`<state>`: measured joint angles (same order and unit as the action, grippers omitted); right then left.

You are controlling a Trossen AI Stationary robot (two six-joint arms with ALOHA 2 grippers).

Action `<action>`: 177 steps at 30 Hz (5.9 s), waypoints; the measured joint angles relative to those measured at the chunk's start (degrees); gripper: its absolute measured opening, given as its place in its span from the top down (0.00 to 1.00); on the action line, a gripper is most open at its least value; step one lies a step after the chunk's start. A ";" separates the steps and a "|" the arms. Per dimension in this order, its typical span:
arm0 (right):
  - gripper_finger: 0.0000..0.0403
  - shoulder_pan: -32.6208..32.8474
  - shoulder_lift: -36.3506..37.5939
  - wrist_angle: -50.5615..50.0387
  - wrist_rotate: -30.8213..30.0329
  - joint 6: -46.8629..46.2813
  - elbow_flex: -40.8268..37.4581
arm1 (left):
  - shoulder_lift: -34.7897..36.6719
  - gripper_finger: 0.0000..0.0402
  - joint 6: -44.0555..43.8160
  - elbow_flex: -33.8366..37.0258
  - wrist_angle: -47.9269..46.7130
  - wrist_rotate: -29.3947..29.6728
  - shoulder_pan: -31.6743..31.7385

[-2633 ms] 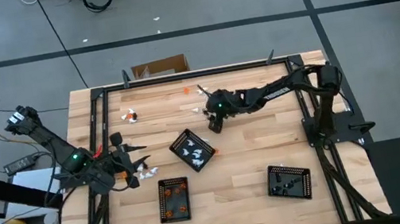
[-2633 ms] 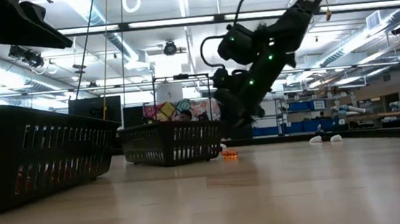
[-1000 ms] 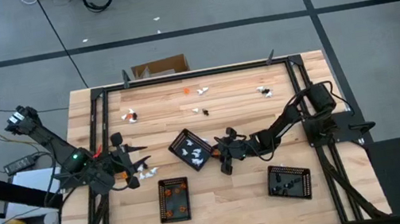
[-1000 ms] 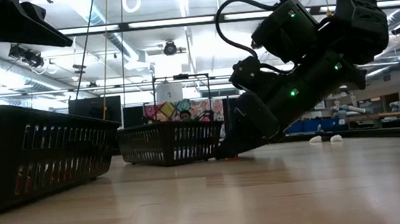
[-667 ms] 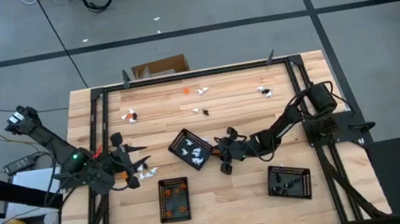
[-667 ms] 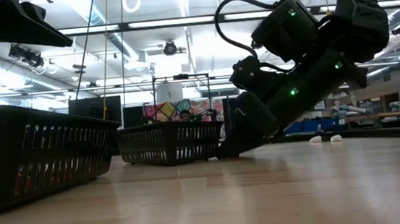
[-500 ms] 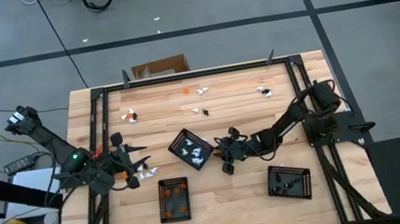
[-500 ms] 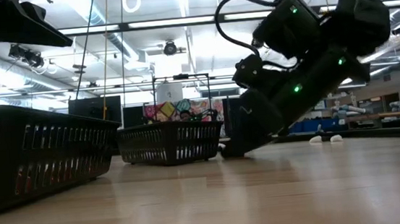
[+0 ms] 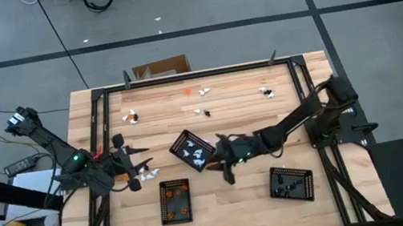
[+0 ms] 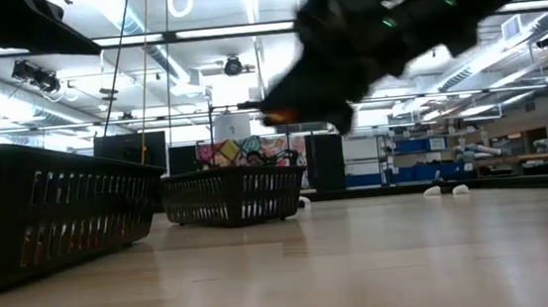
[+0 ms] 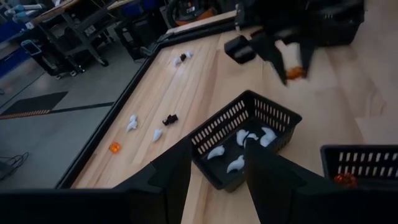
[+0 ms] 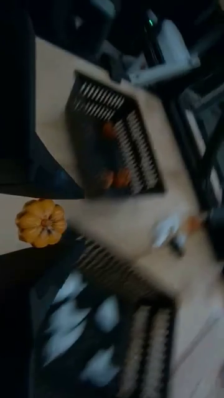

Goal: Sort Halloween decoration
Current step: Put the orange pumpkin toy into the left black basket

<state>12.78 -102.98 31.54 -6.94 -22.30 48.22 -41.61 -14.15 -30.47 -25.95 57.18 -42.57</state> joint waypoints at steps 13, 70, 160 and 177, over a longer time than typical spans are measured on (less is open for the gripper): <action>0.72 0.04 -22.36 -9.70 20.02 15.91 34.69 | 0.01 0.61 -0.02 -0.01 4.28 -1.56 0.00; 0.53 -3.18 24.96 -23.05 -22.17 32.30 9.20 | -34.75 0.61 -14.07 -16.01 -46.26 -52.22 16.53; 0.53 -2.78 24.35 -19.59 -18.49 32.52 8.01 | -27.33 0.73 -34.78 3.14 -28.52 -52.93 12.24; 0.53 -2.78 24.35 -19.59 -18.47 32.47 8.01 | -27.32 0.93 -34.53 2.41 -29.33 -53.81 12.26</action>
<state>10.00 -78.63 11.94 -25.41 10.17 56.23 -68.94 -48.69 -28.06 -55.28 3.37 -30.30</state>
